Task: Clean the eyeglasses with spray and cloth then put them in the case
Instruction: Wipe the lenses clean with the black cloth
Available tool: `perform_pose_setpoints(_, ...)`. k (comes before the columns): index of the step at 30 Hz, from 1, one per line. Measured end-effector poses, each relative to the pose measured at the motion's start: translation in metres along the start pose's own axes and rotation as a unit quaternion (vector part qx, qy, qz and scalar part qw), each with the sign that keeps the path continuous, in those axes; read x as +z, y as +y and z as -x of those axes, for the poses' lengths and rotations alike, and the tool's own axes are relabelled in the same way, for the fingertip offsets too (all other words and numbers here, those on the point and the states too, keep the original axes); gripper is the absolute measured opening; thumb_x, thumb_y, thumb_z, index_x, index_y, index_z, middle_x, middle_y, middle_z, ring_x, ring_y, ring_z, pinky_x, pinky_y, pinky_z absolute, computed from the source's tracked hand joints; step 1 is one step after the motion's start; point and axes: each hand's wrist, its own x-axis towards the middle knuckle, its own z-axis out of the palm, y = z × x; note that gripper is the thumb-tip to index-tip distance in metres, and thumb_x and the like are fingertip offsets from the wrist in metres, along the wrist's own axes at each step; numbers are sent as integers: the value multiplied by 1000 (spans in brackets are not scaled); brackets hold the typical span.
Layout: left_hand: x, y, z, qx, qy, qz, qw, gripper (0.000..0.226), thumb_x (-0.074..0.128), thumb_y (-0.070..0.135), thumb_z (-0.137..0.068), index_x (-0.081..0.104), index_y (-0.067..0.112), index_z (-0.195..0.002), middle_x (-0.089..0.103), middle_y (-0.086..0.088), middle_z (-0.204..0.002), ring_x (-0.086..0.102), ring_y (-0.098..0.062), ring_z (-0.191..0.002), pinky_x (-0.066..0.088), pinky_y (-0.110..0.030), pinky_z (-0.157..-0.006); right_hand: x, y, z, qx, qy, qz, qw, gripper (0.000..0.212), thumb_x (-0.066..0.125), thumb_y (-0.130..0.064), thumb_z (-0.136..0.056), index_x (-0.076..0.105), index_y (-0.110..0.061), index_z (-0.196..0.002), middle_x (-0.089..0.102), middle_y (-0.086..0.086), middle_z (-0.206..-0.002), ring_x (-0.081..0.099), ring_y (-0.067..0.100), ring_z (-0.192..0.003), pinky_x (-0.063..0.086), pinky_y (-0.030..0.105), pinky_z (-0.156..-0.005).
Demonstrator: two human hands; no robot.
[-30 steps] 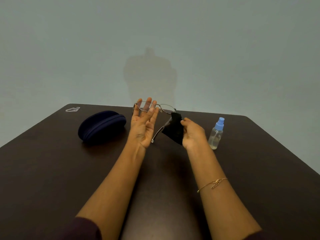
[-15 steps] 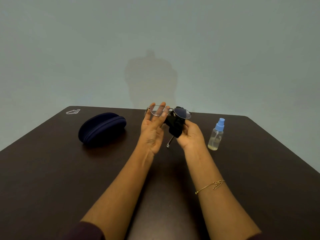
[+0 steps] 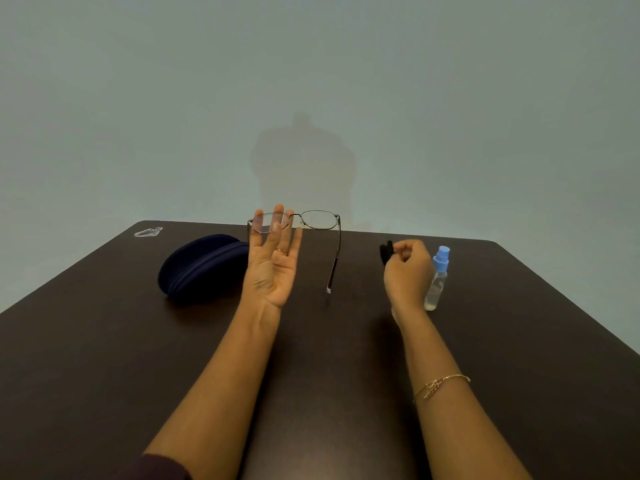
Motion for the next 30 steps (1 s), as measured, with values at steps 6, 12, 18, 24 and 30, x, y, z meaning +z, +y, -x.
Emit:
perform_pose_setpoints(6, -1, -1, 1, -16, -23, -16, 999, 65, 60, 14, -68, 44, 26, -129, 64, 1, -114, 65, -12, -100, 54, -29, -87, -1, 29, -1, -107, -105, 325, 934, 17, 54, 2, -83, 64, -4, -95, 63, 13, -102, 55, 28, -97, 49, 39, -83)
perform_pose_setpoints(12, -1, -2, 3, -30, -43, -7, 999, 48, 54, 11, -72, 54, 27, -117, 71, 3, -104, 66, -13, -99, 51, -30, -89, 1, 20, 1, -85, -118, 407, 902, 15, 51, -13, -87, 66, -8, -87, 66, 9, -95, 52, 27, -101, 46, 42, -86)
perform_pose_setpoints(18, -2, -2, 7, -49, -75, -28, 996, 54, 60, 12, -71, 50, 26, -123, 70, 1, -108, 64, -15, -103, 51, -32, -91, 0, -21, 5, -208, -114, -13, 971, 30, 60, -32, -84, 62, -16, -110, 61, -7, -106, 46, 16, -112, 37, 23, -83)
perform_pose_setpoints(24, -1, -4, 8, -70, -126, -88, 986, 76, 88, 21, -49, 53, 27, -116, 69, 2, -112, 63, -16, -107, 51, -31, -91, -3, -29, 7, -335, -238, 135, 902, 55, 72, -36, -73, 57, -17, -122, 61, -1, -122, 45, 15, -116, 37, 29, -95)
perform_pose_setpoints(30, -2, 3, 4, -125, -92, -155, 976, 81, 86, 38, -50, 53, 13, -120, 66, -6, -117, 60, -23, -111, 53, -33, -88, -2, -27, 7, -381, -157, 138, 901, 57, 76, -25, -71, 56, -11, -122, 65, 5, -116, 52, 21, -109, 42, 34, -91)
